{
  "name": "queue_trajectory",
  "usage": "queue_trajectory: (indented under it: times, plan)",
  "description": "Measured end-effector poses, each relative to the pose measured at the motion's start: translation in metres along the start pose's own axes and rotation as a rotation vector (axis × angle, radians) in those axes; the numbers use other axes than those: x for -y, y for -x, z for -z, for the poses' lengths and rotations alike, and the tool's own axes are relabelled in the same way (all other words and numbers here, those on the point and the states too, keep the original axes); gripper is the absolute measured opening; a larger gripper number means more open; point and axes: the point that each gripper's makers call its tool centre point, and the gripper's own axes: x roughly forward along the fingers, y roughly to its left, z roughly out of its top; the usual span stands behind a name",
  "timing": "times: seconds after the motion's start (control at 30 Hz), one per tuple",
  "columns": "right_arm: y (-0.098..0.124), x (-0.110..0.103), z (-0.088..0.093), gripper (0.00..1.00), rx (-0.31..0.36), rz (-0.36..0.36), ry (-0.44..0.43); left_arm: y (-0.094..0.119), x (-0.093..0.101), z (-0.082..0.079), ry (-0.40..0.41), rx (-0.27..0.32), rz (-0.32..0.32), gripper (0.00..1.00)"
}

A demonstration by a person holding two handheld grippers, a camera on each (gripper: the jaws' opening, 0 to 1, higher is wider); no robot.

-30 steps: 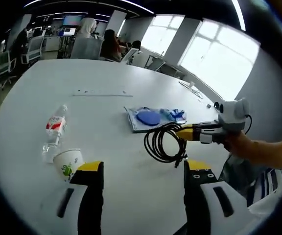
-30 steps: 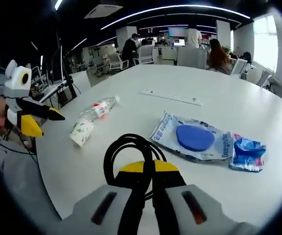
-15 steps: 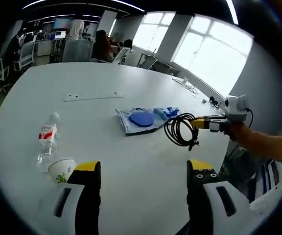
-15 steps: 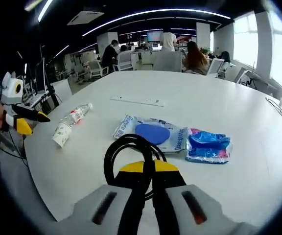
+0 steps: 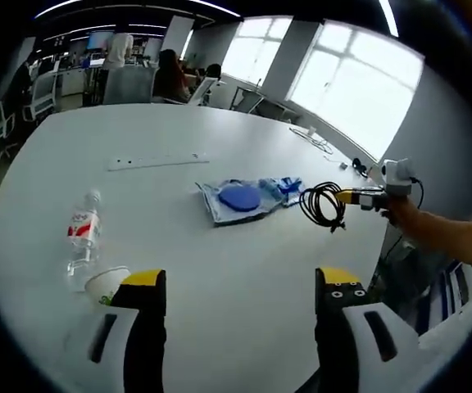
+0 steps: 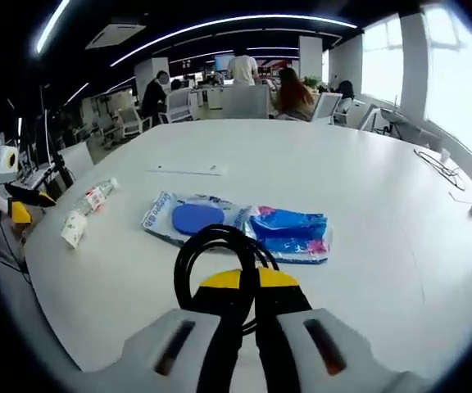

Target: Arrange the tabletop items into an orderly group along one side of the table until the central work area is clear of visible clutter.

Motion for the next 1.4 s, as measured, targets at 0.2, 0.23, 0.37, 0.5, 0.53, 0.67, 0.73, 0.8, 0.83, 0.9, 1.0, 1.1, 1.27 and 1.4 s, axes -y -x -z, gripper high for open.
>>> queue_trajectory:
  times: [0.2,0.23,0.37,0.5,0.53,0.67,0.73,0.8,0.83,0.9,1.0,1.1,1.27,1.4]
  plan:
    - [-0.003,0.026,0.012,0.01,-0.015,0.031,-0.058,0.002,-0.003,0.002,-0.005,-0.009,-0.009,0.75]
    - [-0.004,0.028,0.013,0.01,-0.017,0.035,-0.058,0.002,-0.003,0.002,-0.006,-0.011,-0.01,0.75]
    - [-0.008,0.04,0.021,0.01,-0.032,0.05,-0.07,0.004,-0.005,0.003,-0.004,-0.012,-0.017,0.75]
    - [-0.013,0.045,0.027,0.01,-0.044,0.054,-0.082,0.004,-0.007,0.002,-0.002,-0.01,-0.023,0.75]
    - [-0.015,0.046,0.028,0.01,-0.047,0.054,-0.085,0.004,-0.007,0.002,-0.002,-0.01,-0.024,0.75]
    - [-0.021,0.049,0.034,0.01,-0.063,0.055,-0.086,0.004,-0.007,0.002,-0.001,-0.015,-0.027,0.75]
    - [-0.024,0.05,0.037,0.01,-0.07,0.054,-0.091,0.004,-0.008,0.002,0.002,-0.013,-0.027,0.75]
    - [-0.028,0.051,0.04,0.01,-0.075,0.054,-0.089,0.004,-0.008,0.002,0.0,-0.016,-0.031,0.75]
    - [-0.029,0.052,0.041,0.01,-0.08,0.054,-0.089,0.005,-0.009,0.002,0.001,-0.016,-0.034,0.75]
    - [-0.031,0.054,0.046,0.01,-0.092,0.055,-0.094,0.005,-0.01,0.003,0.003,-0.018,-0.037,0.75]
    - [-0.034,0.057,0.05,0.01,-0.099,0.062,-0.092,0.006,-0.012,0.005,0.007,-0.02,-0.042,0.75]
    - [-0.037,0.059,0.053,0.01,-0.098,0.058,-0.123,0.006,-0.013,0.005,0.006,-0.024,-0.047,0.74]
    - [-0.041,0.061,0.058,0.02,-0.107,0.053,-0.158,0.005,-0.014,0.005,0.01,-0.024,-0.048,0.74]
    - [-0.044,0.062,0.062,0.02,-0.118,0.05,-0.178,0.005,-0.014,0.004,0.014,-0.02,-0.049,0.74]
